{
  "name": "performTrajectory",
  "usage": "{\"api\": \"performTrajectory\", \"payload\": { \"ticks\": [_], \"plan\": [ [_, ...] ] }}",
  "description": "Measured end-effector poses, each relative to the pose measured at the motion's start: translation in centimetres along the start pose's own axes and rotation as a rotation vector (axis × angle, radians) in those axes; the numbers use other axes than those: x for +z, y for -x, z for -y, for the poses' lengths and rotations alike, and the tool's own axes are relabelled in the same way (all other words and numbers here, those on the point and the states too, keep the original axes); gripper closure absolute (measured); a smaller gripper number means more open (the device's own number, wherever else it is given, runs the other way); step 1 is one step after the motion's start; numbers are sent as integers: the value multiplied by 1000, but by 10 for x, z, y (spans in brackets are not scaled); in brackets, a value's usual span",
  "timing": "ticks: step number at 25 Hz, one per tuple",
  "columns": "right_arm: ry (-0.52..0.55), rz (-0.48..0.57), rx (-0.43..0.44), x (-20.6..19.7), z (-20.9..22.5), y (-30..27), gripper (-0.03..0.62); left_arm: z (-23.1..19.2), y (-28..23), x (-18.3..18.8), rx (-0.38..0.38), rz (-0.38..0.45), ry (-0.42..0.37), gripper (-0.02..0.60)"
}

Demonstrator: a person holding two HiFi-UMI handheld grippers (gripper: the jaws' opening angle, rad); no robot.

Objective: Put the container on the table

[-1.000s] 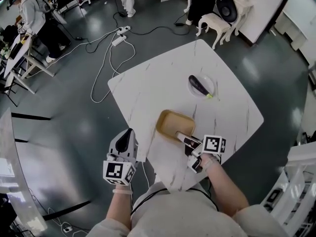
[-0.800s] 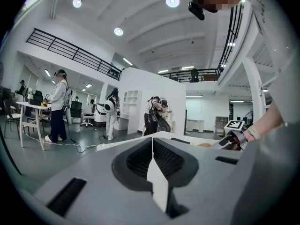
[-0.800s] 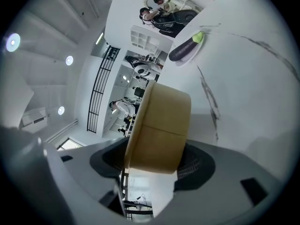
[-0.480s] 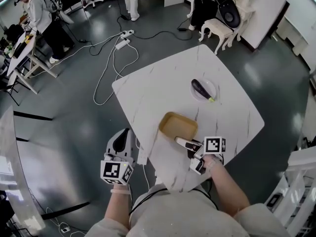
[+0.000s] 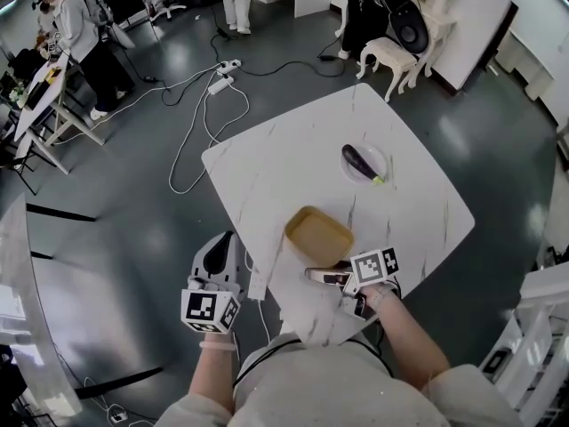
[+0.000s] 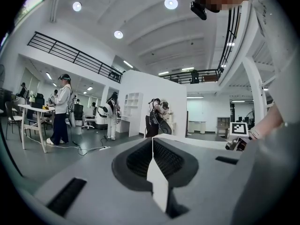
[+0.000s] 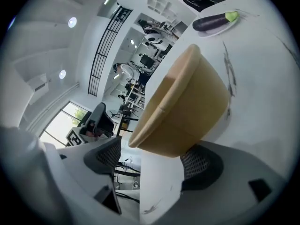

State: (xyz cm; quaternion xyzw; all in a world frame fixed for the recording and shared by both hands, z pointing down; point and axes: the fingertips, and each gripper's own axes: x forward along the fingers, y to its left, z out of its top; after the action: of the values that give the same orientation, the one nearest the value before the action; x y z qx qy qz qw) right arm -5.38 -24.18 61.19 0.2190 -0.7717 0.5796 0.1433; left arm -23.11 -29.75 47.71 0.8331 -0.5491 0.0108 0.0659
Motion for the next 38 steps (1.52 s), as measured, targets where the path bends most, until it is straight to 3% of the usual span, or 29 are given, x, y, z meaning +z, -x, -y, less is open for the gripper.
{"api": "performTrajectory", "payload": {
  "ticks": [3,12,18,24,26,32,38],
  "plan": [
    [12,-29,-34,-5,4,-2,205,-2,2,1,13,4,5,574],
    [54,-29,-114,-10,16,0,441,-4,6,4,22,21,-3,574],
    [40,-28,-121,-15,20,2,472,-6,9,6,32,29,-3,574],
    [-71,16,-35,-14,12,-4,487,-5,12,5,31,29,-7,574],
    [-58,18,-42,-13,11,-4,474,-5,13,6,32,29,-7,574],
    [34,-31,-94,-19,13,-6,528,-4,18,5,37,30,-5,574],
    [21,-78,-86,-31,15,-8,563,-6,25,5,53,30,-9,574]
  ]
}}
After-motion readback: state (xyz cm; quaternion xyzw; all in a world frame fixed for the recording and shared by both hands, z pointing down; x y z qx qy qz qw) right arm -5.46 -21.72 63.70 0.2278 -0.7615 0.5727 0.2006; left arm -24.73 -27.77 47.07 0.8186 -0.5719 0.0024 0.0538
